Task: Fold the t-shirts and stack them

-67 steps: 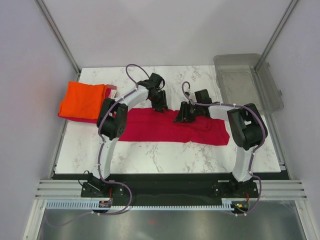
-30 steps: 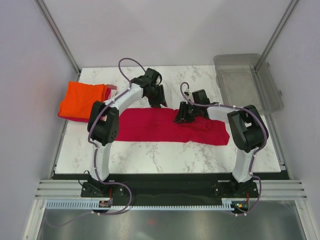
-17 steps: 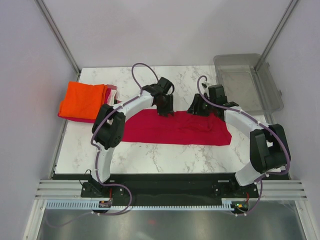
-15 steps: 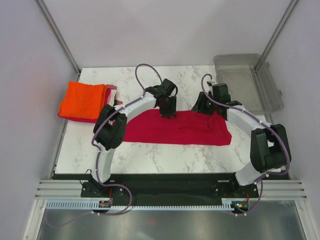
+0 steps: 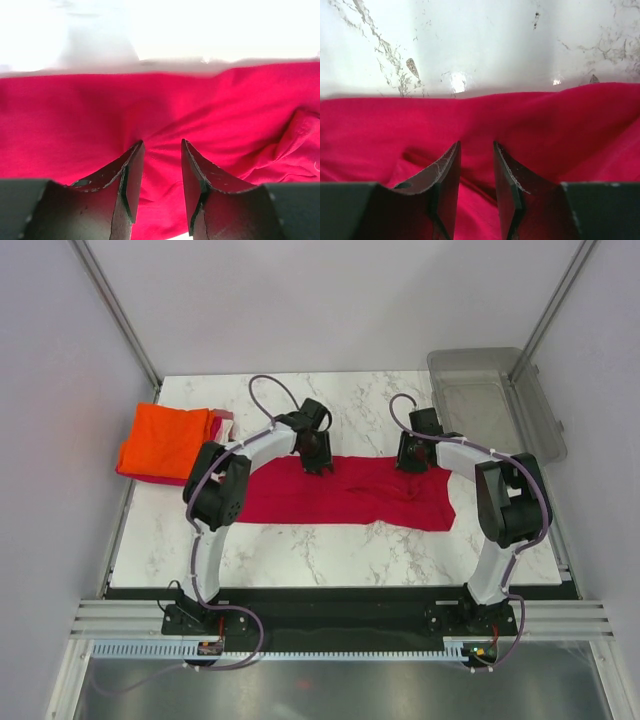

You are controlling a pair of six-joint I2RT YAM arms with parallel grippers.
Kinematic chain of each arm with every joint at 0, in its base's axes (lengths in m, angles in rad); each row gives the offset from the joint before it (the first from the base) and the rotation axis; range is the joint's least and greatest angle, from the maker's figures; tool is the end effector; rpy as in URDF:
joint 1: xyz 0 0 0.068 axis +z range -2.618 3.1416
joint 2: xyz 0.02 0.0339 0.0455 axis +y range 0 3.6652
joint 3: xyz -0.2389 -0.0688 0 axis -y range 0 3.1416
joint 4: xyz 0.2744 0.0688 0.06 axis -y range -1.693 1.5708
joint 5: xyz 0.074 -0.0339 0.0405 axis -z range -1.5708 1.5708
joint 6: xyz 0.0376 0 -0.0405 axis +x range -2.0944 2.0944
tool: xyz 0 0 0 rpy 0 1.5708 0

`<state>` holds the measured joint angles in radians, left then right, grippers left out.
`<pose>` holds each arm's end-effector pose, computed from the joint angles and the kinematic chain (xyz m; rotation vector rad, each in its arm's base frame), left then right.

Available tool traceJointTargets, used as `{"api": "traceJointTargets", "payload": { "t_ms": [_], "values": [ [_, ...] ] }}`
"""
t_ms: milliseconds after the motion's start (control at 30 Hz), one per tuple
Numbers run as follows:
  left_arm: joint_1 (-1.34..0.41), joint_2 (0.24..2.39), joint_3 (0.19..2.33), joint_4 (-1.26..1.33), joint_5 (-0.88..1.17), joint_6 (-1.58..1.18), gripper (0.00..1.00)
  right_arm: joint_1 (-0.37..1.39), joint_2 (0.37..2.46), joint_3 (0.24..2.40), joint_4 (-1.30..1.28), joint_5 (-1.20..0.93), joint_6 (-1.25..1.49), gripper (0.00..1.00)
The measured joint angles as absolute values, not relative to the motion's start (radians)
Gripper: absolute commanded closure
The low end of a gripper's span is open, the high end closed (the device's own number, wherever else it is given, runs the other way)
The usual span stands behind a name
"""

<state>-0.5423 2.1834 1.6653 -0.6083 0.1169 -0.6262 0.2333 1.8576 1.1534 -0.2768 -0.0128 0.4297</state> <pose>0.4032 -0.2480 0.1247 -0.0803 2.7934 -0.4846 0.3867 0.0924 0.1180 0.2475 2.5629 0.2701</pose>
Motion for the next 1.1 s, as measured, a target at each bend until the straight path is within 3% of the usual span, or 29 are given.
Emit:
{"api": "traceJointTargets", "payload": {
  "t_ms": [267,467,867,1100],
  "values": [
    [-0.408,2.089,1.515,-0.565,0.132,-0.622,0.54,0.258,1.864,1.187,-0.285,0.076,0.43,0.55],
    [-0.439,2.083,1.518,-0.566,0.128,-0.599,0.51,0.257,1.852,1.183,-0.307,0.088,0.429,0.54],
    [-0.537,2.078,1.633,-0.583,0.13,-0.558,0.41,0.245,1.717,1.089,-0.331,0.057,0.402,0.59],
    [-0.605,2.103,1.766,-0.588,0.17,-0.485,0.4,0.245,1.759,1.102,-0.341,0.019,0.388,0.49]
  ]
}}
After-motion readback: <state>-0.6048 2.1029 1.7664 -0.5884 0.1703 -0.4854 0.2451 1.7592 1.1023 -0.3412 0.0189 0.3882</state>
